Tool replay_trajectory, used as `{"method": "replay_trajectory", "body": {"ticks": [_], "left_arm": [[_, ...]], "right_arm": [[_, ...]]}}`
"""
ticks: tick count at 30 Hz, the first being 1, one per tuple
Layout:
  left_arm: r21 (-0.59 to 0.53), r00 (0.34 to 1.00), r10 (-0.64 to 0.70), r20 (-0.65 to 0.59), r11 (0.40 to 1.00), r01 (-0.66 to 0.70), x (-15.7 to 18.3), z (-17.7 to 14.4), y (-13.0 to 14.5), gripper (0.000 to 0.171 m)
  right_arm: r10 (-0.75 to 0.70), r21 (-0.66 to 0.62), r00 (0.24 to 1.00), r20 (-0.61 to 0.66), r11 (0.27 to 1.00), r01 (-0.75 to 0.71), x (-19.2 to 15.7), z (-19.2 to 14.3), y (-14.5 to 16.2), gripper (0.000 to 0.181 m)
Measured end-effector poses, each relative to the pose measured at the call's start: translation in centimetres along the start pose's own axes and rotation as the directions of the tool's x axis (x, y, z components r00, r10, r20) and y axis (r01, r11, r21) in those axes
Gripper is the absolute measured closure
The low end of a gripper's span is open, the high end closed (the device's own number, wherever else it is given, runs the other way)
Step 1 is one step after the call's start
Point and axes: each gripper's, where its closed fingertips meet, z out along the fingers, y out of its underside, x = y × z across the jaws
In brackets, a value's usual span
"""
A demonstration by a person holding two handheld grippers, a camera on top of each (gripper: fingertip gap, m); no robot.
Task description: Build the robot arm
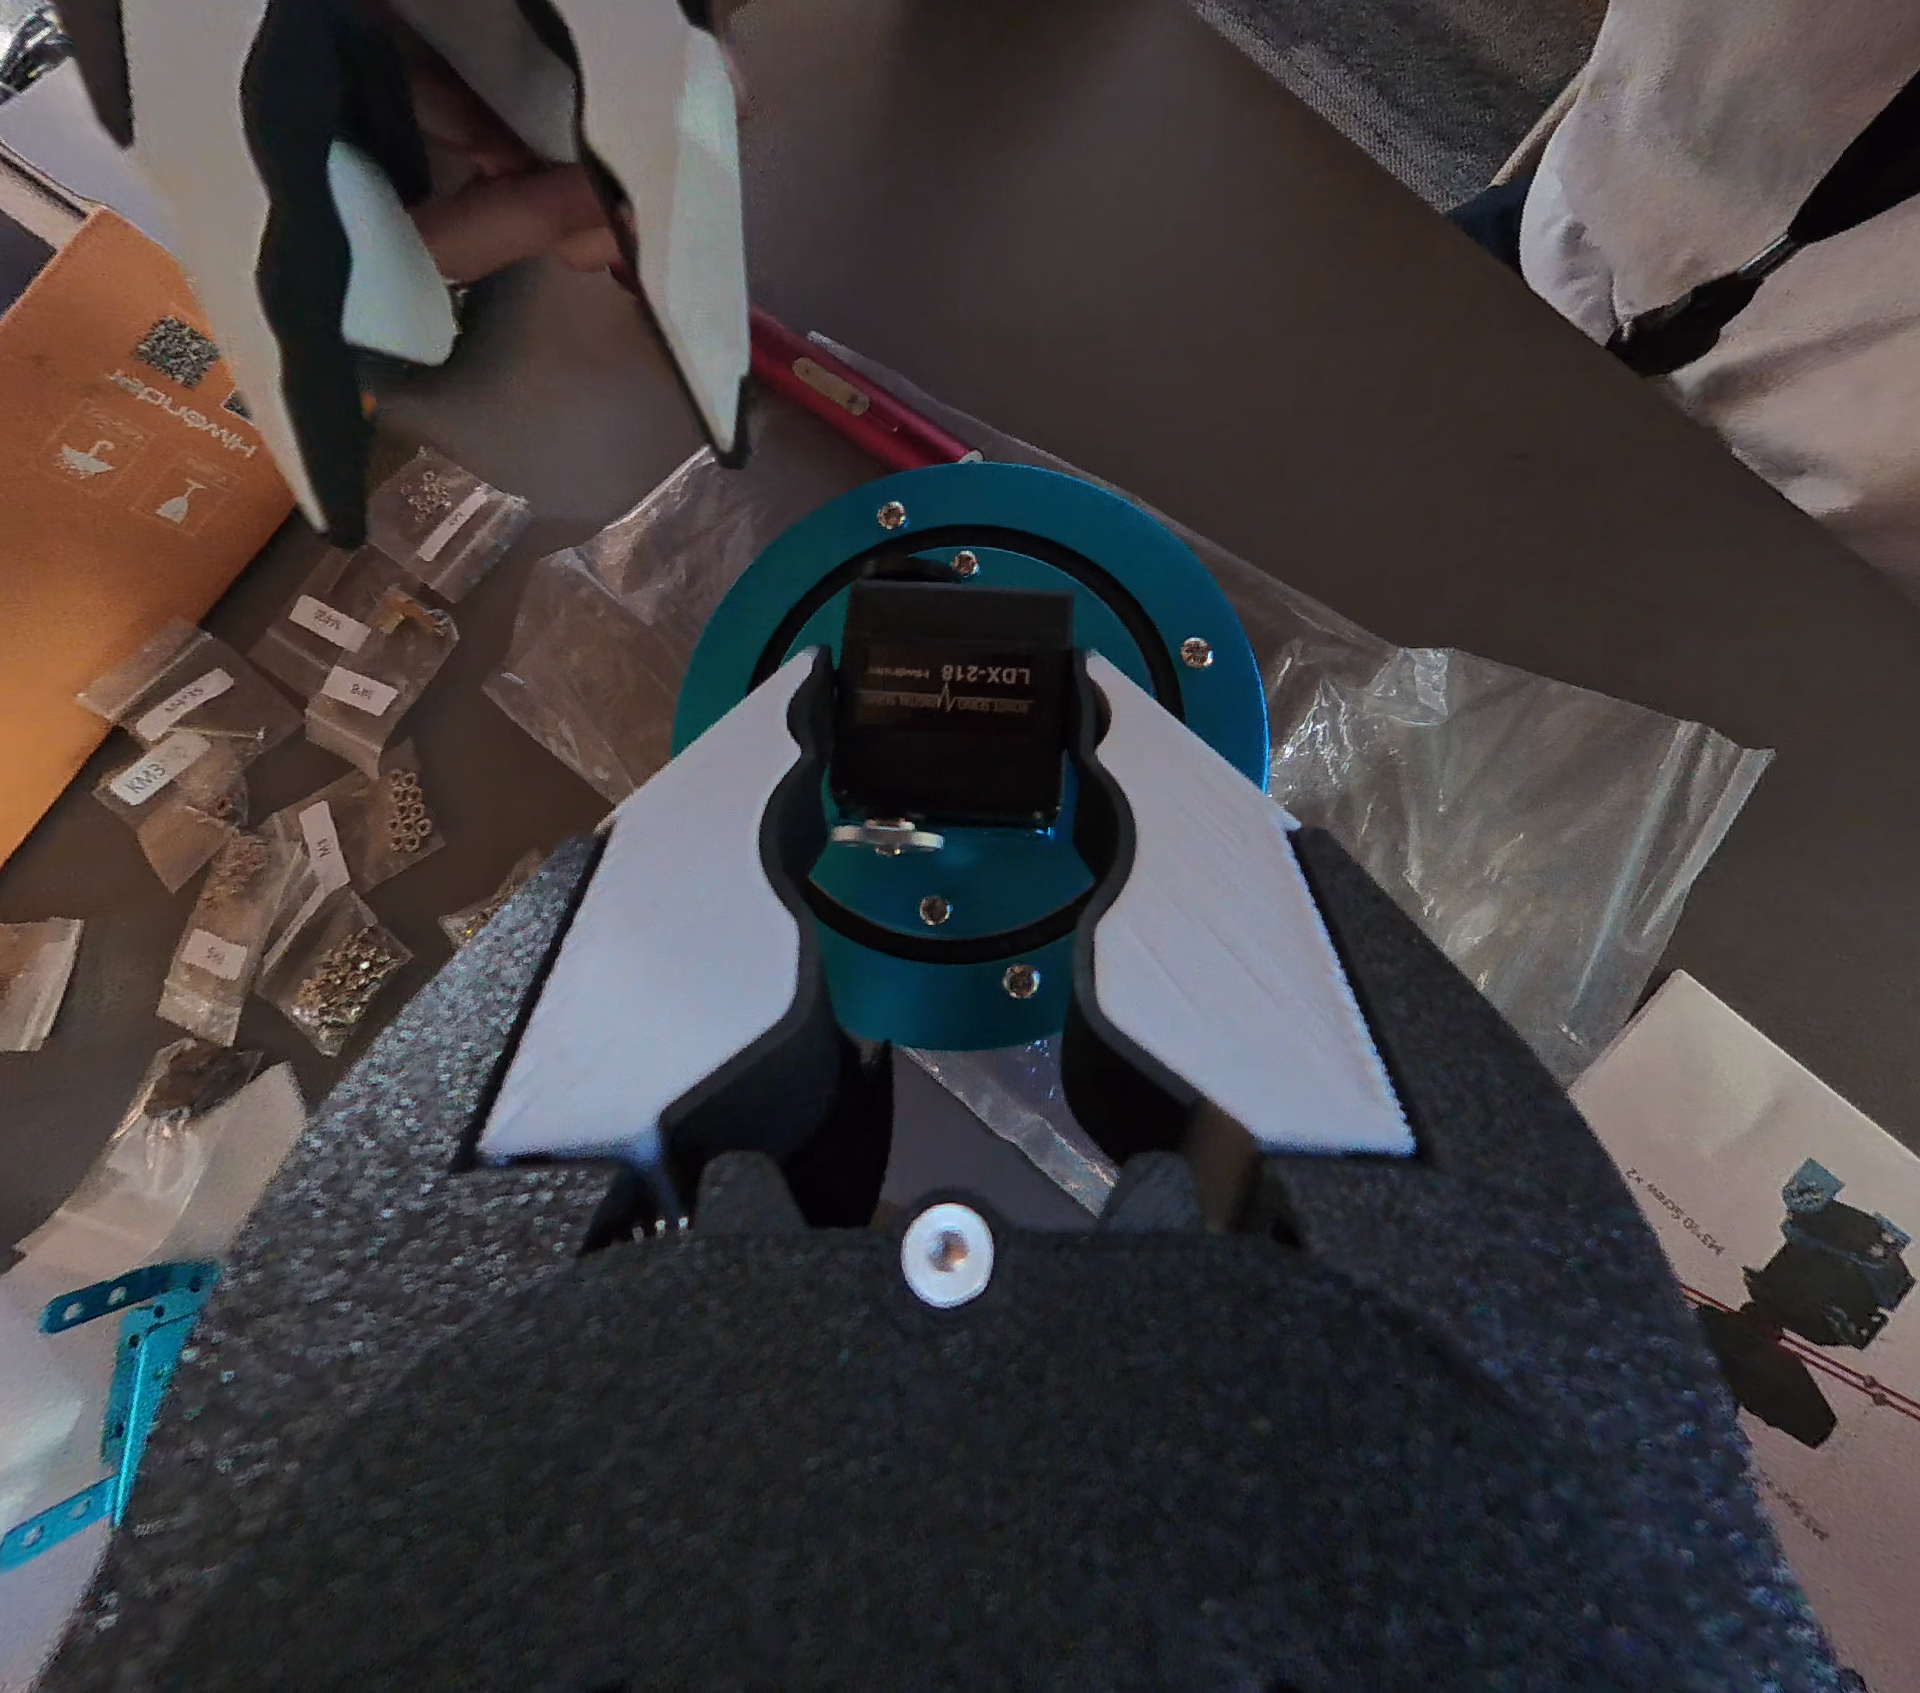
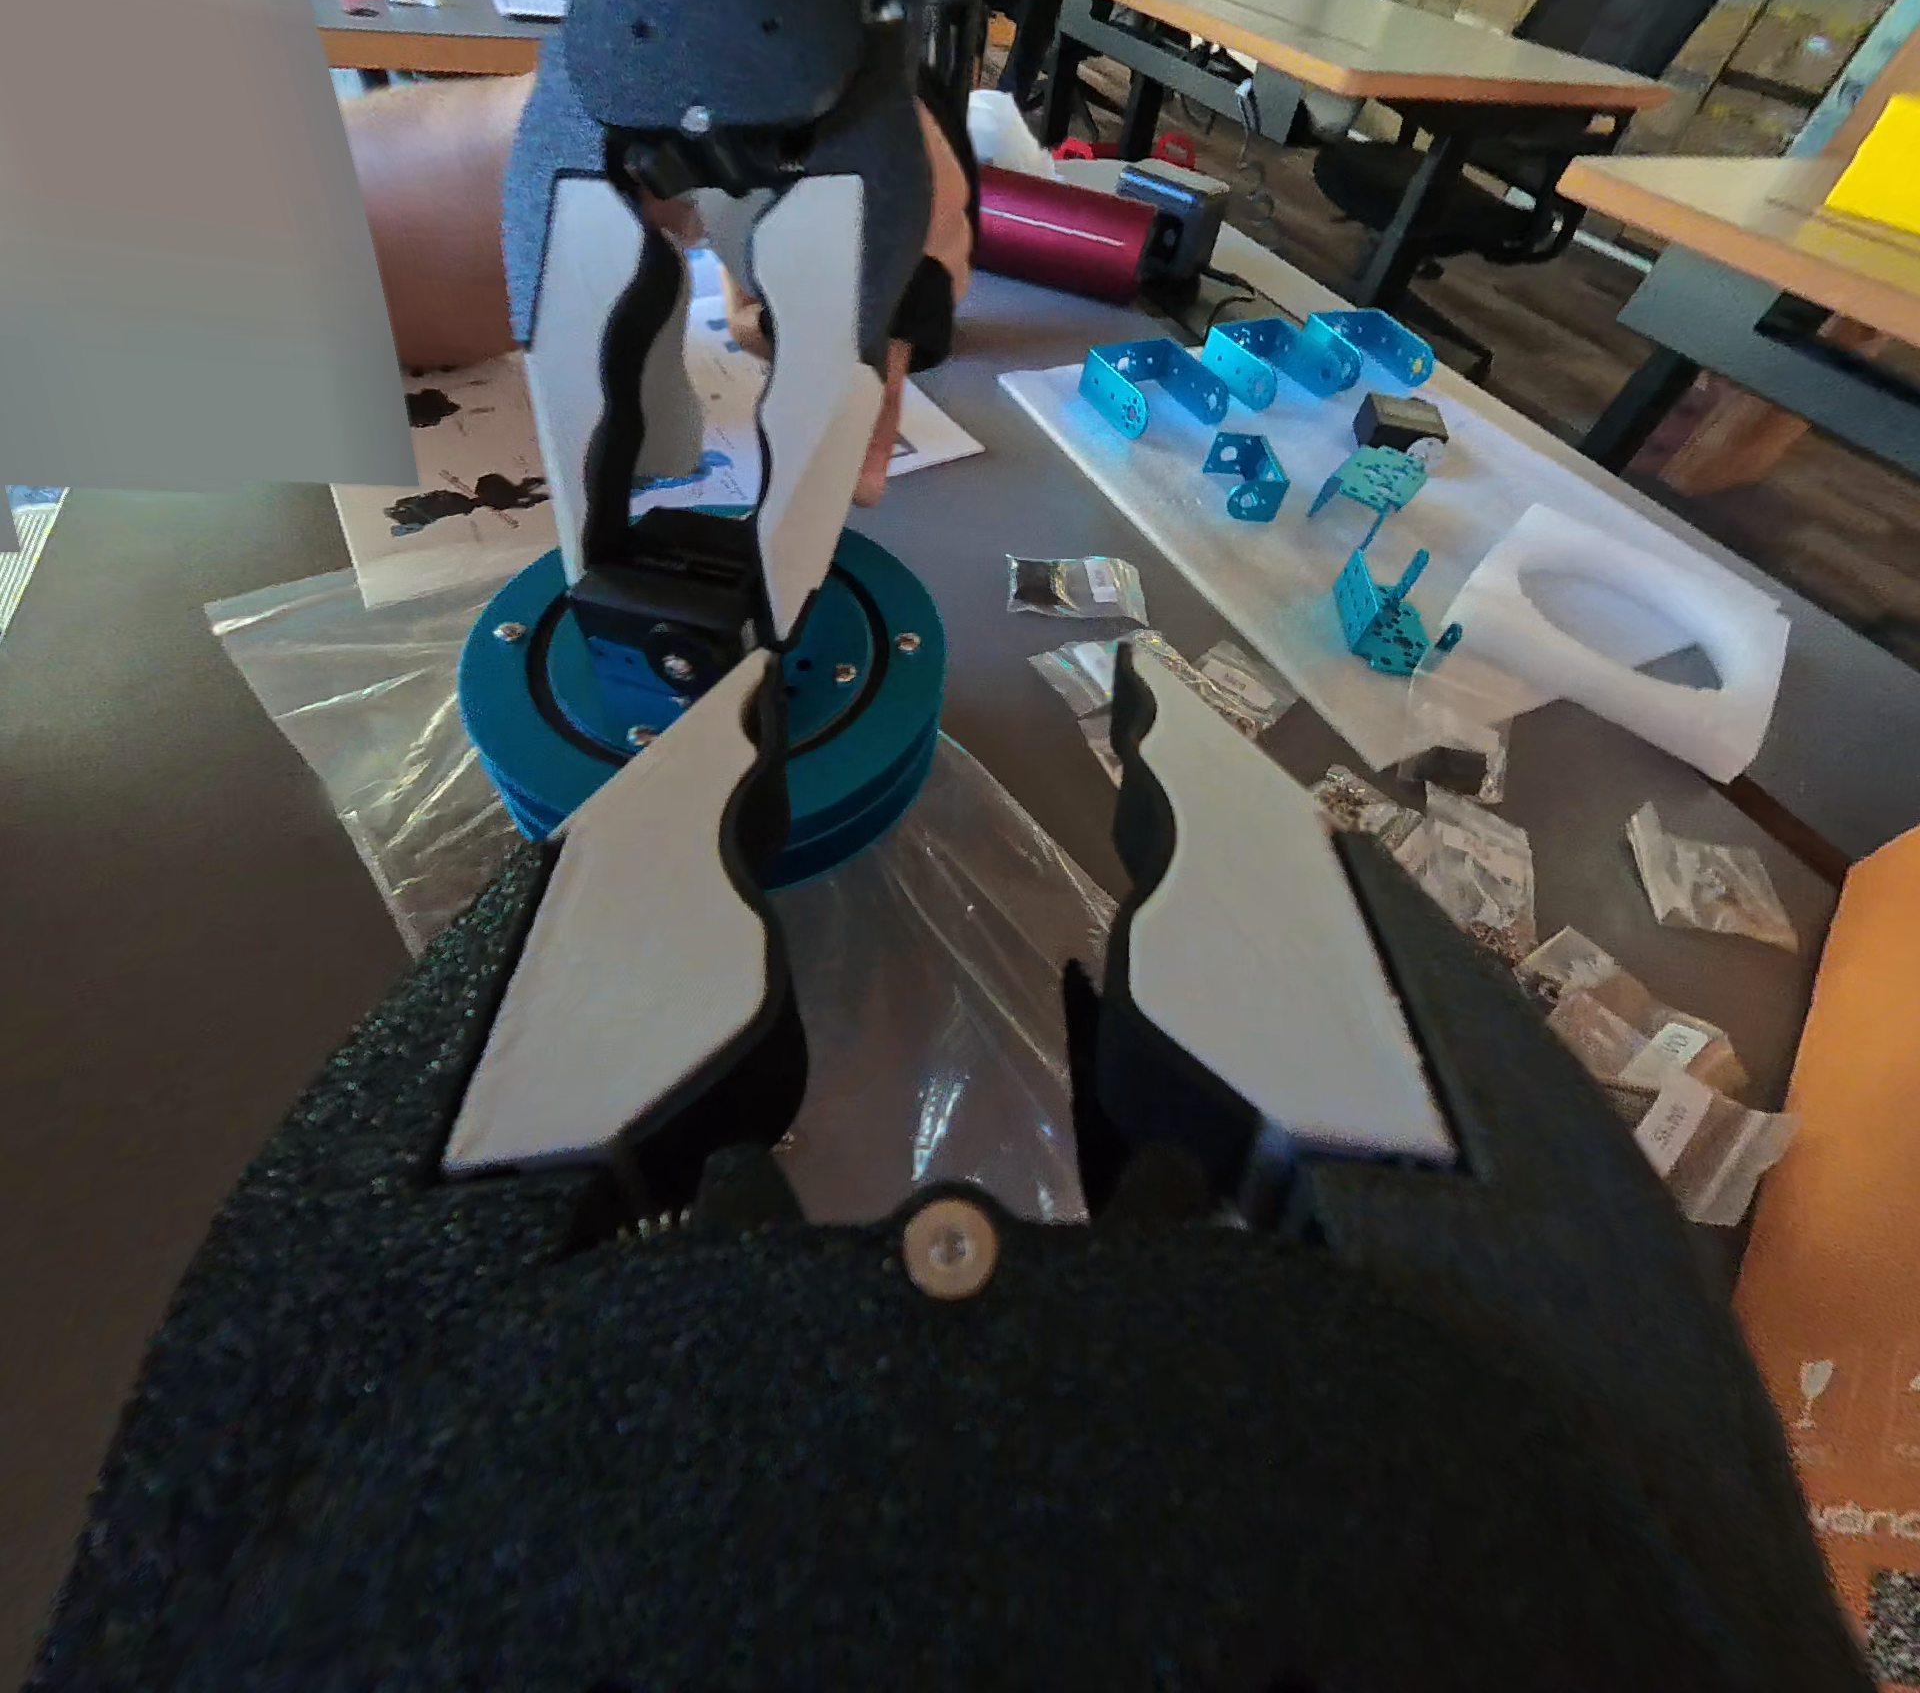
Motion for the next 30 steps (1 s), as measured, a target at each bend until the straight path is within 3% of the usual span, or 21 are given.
{"method": "replay_trajectory", "body": {"ticks": [6,12,15,18,22,27,30], "left_arm": [[-0.028,1.0,0.014,0.016,1.0,-0.014,0.0,0.0,0.1,0.127],[-0.056,0.999,0.026,0.032,0.998,-0.024,0.1,0.0,0.1,0.127],[-0.071,0.999,0.028,0.032,0.997,-0.026,0.1,0.0,0.1,0.126],[-0.067,0.999,0.025,0.032,0.997,-0.023,0.1,0.0,0.2,0.128],[-0.05,0.999,0.013,0.034,0.999,-0.012,0.1,0.0,0.1,0.127],[-0.043,1.0,0.008,0.027,0.999,-0.007,0.1,0.0,0.1,0.128],[-0.046,0.999,0.019,0.032,0.999,-0.018,0.1,0.0,0.1,0.128]], "right_arm": [[0.05,-0.036,0.989,-0.139,0.998,-0.056,6.0,2.7,-1.4,0.124],[0.095,-0.161,0.966,-0.242,0.977,-0.137,10.6,5.2,-1.7,0.121],[0.101,-0.077,0.963,-0.251,0.989,-0.124,10.9,4.7,-3.6,0.124],[0.203,0.07,0.953,-0.226,0.979,-0.192,11.9,3.9,-5.0,0.129],[0.252,0.06,0.935,-0.251,0.968,-0.244,14.4,2.3,-5.1,0.127],[0.313,0.23,0.918,-0.243,0.938,-0.259,17.3,-0.9,-11.5,0.13],[0.247,0.24,0.939,-0.24,0.952,-0.189,15.6,-2.0,-12.6,0.135]]}}
